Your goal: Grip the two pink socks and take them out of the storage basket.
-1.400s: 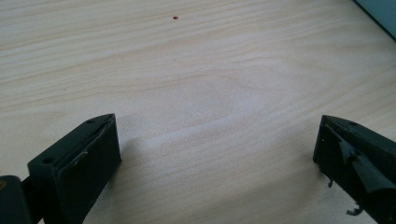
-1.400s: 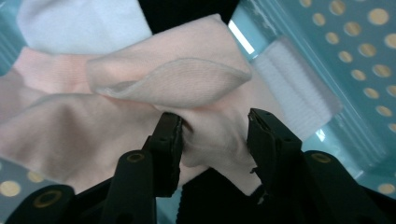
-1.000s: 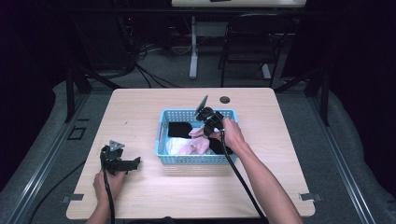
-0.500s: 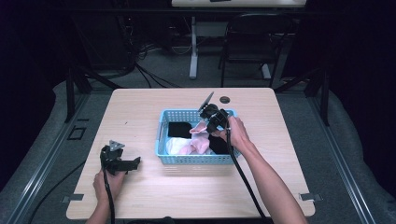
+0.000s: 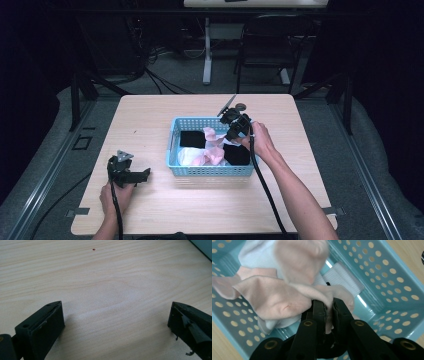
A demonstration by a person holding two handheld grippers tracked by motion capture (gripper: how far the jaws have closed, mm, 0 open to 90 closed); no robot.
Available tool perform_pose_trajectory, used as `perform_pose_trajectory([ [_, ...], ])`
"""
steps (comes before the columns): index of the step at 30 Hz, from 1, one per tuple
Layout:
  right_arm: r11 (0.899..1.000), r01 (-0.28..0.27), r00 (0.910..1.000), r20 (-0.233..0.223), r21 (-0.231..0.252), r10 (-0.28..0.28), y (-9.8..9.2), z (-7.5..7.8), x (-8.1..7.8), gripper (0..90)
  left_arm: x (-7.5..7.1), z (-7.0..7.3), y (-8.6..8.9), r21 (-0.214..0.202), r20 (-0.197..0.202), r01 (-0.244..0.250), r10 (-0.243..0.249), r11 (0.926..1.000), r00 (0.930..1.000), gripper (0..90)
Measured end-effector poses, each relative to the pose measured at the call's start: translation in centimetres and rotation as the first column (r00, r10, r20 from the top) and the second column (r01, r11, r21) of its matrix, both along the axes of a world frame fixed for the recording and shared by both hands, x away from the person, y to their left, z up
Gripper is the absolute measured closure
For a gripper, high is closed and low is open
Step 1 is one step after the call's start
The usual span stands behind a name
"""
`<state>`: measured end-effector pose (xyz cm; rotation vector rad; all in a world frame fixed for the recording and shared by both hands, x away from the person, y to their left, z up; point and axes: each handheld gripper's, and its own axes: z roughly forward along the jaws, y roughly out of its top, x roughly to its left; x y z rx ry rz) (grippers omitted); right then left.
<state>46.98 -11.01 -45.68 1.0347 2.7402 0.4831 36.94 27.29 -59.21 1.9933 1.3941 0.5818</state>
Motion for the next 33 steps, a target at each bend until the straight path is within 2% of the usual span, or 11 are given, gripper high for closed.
perform_pose_trajectory([
  [16,0.997,0.014,0.9987,0.047,0.078,-0.018,-1.8,3.5,-1.0,81.7,0.0,0.0,0.0,0.0,0.0,0.0,0.0,1.0,1.0,0.3],
  [19,0.997,0.008,0.9983,0.057,0.077,-0.013,-2.1,4.3,-1.2,81.7,0.0,0.0,0.0,0.0,0.0,0.0,0.0,1.0,1.0,0.4],
  [26,0.992,0.021,0.9959,0.084,0.121,-0.032,-2.7,5.9,-1.5,81.7,0.0,0.0,0.0,0.0,0.0,0.0,0.0,1.0,1.0,0.4],
  [28,0.994,0.016,0.9957,0.089,0.11,-0.026,-3.0,6.5,-1.6,81.7,0.0,0.0,0.0,0.0,0.0,0.0,0.0,1.0,1.0,0.3],
  [33,0.991,0.021,0.9932,0.111,0.13,-0.035,-3.8,7.6,-2.0,81.7,0.0,0.0,0.0,0.0,0.0,0.0,0.0,1.0,1.0,0.4],
])
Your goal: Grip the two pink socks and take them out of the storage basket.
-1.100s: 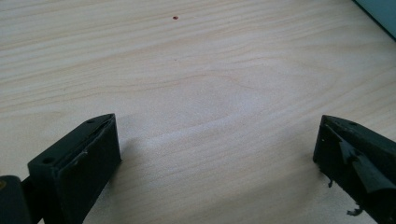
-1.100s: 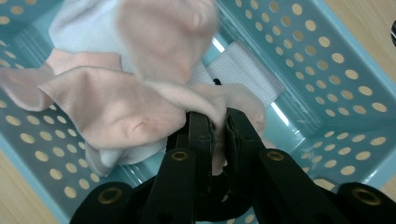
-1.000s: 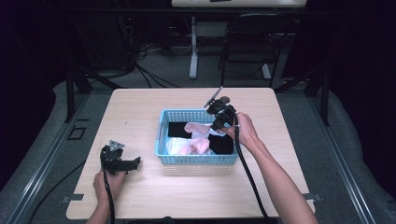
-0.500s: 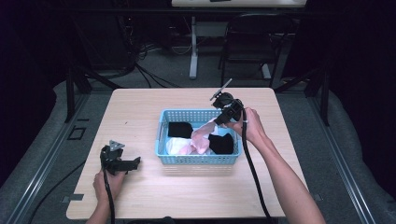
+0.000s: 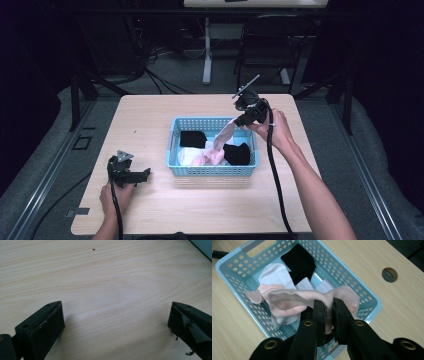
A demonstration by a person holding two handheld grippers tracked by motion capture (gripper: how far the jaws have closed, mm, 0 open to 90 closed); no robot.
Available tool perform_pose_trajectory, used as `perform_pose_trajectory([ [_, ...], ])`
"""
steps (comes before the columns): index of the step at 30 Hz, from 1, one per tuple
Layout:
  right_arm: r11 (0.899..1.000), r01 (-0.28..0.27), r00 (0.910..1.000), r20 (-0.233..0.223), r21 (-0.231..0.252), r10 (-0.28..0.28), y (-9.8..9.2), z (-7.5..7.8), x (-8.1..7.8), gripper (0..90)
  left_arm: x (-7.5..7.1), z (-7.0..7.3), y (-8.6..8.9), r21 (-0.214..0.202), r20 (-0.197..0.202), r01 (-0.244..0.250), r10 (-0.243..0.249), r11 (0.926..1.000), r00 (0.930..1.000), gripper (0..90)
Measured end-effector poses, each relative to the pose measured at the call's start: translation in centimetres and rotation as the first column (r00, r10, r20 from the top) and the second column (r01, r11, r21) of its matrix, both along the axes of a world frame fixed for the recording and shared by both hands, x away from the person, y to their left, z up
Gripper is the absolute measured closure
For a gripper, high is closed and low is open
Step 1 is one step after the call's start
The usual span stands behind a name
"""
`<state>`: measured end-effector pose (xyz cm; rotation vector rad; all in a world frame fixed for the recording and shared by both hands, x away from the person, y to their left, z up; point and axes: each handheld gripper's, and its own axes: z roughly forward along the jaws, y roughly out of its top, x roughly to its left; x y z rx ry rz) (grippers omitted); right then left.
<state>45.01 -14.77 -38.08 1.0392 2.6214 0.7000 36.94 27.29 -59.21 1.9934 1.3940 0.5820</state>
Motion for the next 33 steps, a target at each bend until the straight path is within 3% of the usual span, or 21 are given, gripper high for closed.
perform_pose_trajectory([
  [7,0.999,0.035,0.9991,0.023,0.02,-0.036,-1.8,1.6,-0.4,81.7,0.0,0.0,0.0,0.0,0.0,0.0,0.0,1.0,1.0,0.3],
  [18,0.993,0.108,0.9926,0.053,0.04,-0.11,-6.3,3.7,-1.3,81.6,0.0,0.0,0.0,0.001,0.0,0.0,0.0,1.0,1.0,0.4],
  [33,0.978,0.206,0.9763,0.06,0.032,-0.208,-12.0,3.7,-2.6,81.6,0.0,0.0,0.0,0.001,0.0,0.0,0.0,1.0,1.0,0.4],
])
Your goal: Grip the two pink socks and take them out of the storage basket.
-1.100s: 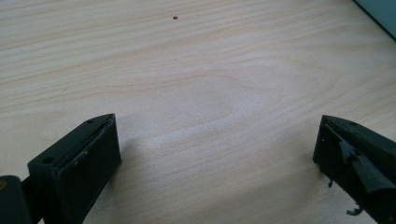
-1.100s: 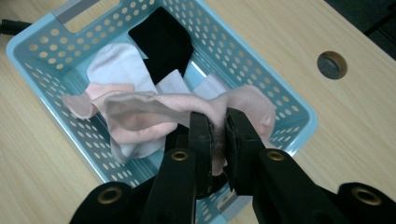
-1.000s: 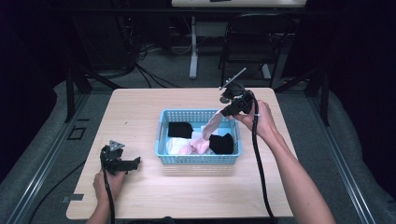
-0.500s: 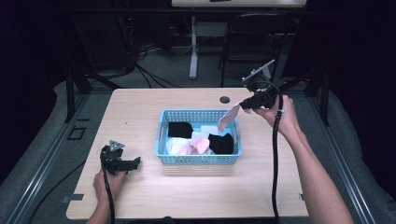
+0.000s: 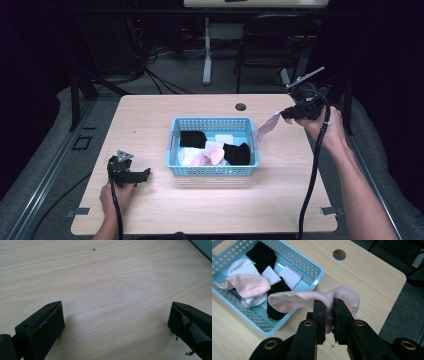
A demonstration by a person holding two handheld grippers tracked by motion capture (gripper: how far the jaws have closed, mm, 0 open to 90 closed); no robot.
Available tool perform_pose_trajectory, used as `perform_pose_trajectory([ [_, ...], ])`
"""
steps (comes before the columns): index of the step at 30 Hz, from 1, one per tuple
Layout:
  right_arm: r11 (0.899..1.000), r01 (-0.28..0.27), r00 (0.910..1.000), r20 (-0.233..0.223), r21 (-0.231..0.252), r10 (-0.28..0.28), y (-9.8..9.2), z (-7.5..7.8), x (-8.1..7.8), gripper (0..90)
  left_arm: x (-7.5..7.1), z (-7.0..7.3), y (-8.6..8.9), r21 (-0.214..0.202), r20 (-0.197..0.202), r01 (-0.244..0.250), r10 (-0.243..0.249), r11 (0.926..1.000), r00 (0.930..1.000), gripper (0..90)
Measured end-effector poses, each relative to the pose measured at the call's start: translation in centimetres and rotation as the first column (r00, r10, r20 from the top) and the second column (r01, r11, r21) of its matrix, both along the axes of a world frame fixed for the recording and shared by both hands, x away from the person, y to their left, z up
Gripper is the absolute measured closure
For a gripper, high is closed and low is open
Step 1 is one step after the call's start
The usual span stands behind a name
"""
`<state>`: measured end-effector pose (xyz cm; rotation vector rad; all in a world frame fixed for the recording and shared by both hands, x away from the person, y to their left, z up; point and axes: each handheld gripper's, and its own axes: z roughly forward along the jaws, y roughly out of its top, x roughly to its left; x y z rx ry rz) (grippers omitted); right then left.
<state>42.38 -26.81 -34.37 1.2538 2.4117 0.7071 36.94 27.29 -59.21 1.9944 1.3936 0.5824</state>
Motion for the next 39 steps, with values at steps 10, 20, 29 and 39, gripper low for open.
perform_pose_trajectory([
  [10,0.998,0.068,0.9975,-0.019,-0.005,-0.068,-3.0,-1.9,-0.2,81.4,0.0,0.0,0.0,-0.001,0.002,0.0,0.0,1.0,1.0,0.4],
  [20,0.984,0.152,0.9857,-0.06,-0.089,-0.157,-3.9,-6.0,0.6,80.8,0.0,0.0,0.0,0.0,0.002,0.0,0.0,1.0,1.0,0.4],
  [29,0.967,0.228,0.9613,-0.132,-0.11,-0.242,-4.5,-10.3,1.3,78.6,0.0,0.0,0.0,0.0,0.002,0.0,0.0,1.0,1.0,0.4],
  [39,0.953,0.296,0.9256,-0.228,-0.061,-0.302,-5.1,-13.8,1.9,66.6,0.0,0.0,0.0,0.0,0.001,0.0,0.0,1.0,1.0,0.4],
])
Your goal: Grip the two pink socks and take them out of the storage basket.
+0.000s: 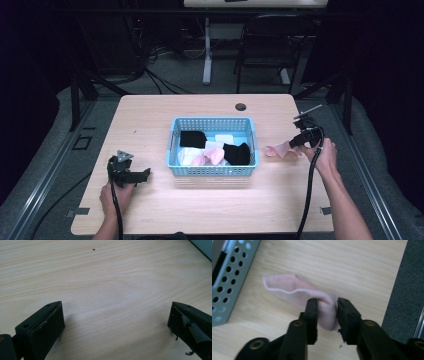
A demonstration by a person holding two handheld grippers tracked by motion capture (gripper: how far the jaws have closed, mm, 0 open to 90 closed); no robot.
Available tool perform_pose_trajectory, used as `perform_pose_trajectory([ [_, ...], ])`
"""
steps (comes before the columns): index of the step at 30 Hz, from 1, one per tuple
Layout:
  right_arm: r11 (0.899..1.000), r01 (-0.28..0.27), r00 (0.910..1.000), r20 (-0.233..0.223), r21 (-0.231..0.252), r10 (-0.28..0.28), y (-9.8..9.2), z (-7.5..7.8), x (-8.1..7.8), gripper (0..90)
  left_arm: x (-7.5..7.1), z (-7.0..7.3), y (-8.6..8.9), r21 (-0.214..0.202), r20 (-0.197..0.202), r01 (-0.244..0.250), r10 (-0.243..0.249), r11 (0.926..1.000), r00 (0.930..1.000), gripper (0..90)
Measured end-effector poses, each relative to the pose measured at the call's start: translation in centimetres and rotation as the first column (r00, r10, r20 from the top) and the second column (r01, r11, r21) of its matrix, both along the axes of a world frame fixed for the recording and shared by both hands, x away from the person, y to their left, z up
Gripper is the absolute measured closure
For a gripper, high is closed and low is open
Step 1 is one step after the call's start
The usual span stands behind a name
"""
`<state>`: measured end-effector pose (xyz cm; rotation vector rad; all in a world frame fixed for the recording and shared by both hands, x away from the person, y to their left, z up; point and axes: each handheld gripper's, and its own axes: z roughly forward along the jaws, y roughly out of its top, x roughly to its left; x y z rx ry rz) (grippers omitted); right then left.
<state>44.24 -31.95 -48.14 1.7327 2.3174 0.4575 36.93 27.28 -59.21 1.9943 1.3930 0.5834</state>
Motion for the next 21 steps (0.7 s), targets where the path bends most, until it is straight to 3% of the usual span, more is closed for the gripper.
perform_pose_trajectory([
  [3,1.0,0.003,0.9997,-0.025,0.002,-0.003,0.0,-0.5,0.0,46.1,0.0,0.0,0.0,0.0,0.0,0.0,0.0,1.0,1.0,0.4],
  [6,0.999,-0.018,0.9995,-0.024,0.029,0.019,-0.1,-0.2,-0.2,34.5,0.0,0.0,0.0,0.0,0.0,0.0,0.0,1.0,1.0,0.4],
  [9,0.997,-0.039,0.9992,0.004,0.064,0.039,0.1,0.9,-0.5,24.3,0.0,0.0,0.0,0.0,0.0,0.0,0.0,1.0,1.0,0.4],
  [16,0.988,-0.126,0.9908,0.063,0.093,0.12,2.1,4.2,-1.2,11.6,0.0,0.0,0.0,-0.001,0.002,0.0,0.0,1.0,1.0,0.4],
  [21,0.977,-0.199,0.9786,0.068,0.073,0.194,4.6,5.5,-1.3,3.5,0.0,0.0,0.0,-0.001,0.002,0.0,0.0,1.0,1.0,0.4],
])
